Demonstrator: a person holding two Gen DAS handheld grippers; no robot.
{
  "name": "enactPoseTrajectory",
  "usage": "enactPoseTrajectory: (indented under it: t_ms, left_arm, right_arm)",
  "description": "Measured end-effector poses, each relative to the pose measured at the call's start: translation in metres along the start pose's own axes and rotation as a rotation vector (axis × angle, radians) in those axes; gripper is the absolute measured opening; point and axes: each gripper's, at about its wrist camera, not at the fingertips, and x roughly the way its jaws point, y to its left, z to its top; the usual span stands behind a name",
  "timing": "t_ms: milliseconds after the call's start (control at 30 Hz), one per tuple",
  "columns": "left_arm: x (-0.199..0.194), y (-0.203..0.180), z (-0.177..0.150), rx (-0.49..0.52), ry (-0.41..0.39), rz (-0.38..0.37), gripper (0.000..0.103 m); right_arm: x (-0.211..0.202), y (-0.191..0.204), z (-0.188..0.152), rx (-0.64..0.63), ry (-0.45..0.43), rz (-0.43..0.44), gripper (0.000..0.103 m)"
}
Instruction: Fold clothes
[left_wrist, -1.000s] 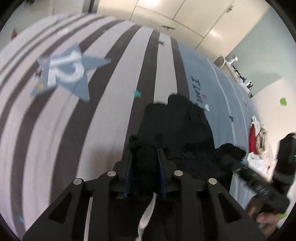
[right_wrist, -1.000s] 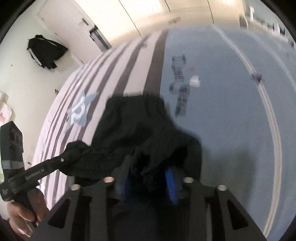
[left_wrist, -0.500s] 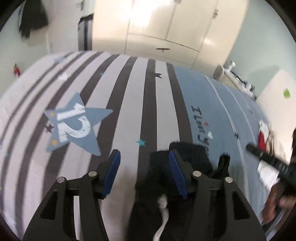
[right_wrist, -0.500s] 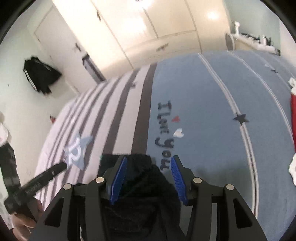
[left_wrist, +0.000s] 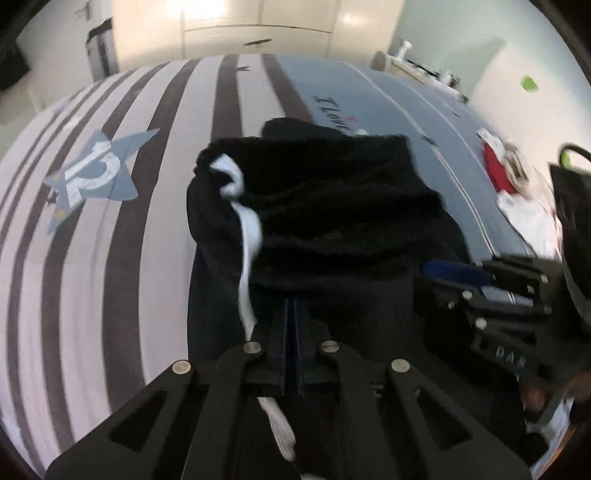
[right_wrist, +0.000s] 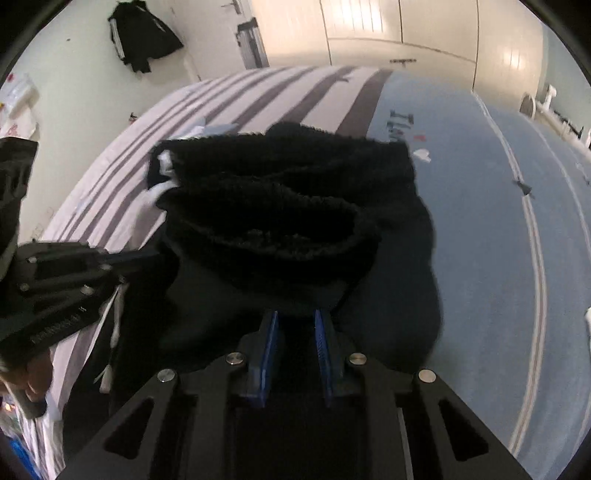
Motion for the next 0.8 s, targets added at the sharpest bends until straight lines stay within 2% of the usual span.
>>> enactPoseTrajectory:
  t_ms: [133,200,400,500,567,633,700,800]
  left_arm:
    - [0.012,0.007,0.035,-0.014,-0.036,0.01,0.002]
    - [0.019,0.008,0.05,0.008,-0.033,0.046,0.002]
    - [0.034,0.026,0.086,-0.004,-0.039,0.089,0.002]
    - [0.049,0.034,0.095,0.018,-0.002,0.117,0.002]
    - [0.048,0.035,0.095,0.029,-0.015,0.127,0.002]
    - [0.044,0.036,0.095,0.018,-0.031,0.121,0.002]
    - [0.032,0.032,0.093,0.018,-0.058,0.1,0.002]
    - [0.014,0.018,0.083,0.044,-0.081,0.046,0.002]
  right_arm:
    - [0.011,-0.015,0.031,0.071,-0.024,-0.01,0.019]
    - [0.02,-0.024,0.052,0.103,-0.016,-0.028,0.019]
    - [0.036,-0.048,0.099,0.168,-0.028,-0.026,0.02]
    - [0.037,-0.056,0.111,0.184,-0.022,-0.022,0.02]
    - [0.034,-0.059,0.116,0.191,-0.036,-0.058,0.021]
    - [0.036,-0.067,0.118,0.217,-0.022,-0.058,0.021]
    - [0.027,-0.07,0.116,0.226,-0.039,-0.04,0.021]
    - [0.0,-0.057,0.1,0.164,-0.107,-0.019,0.021]
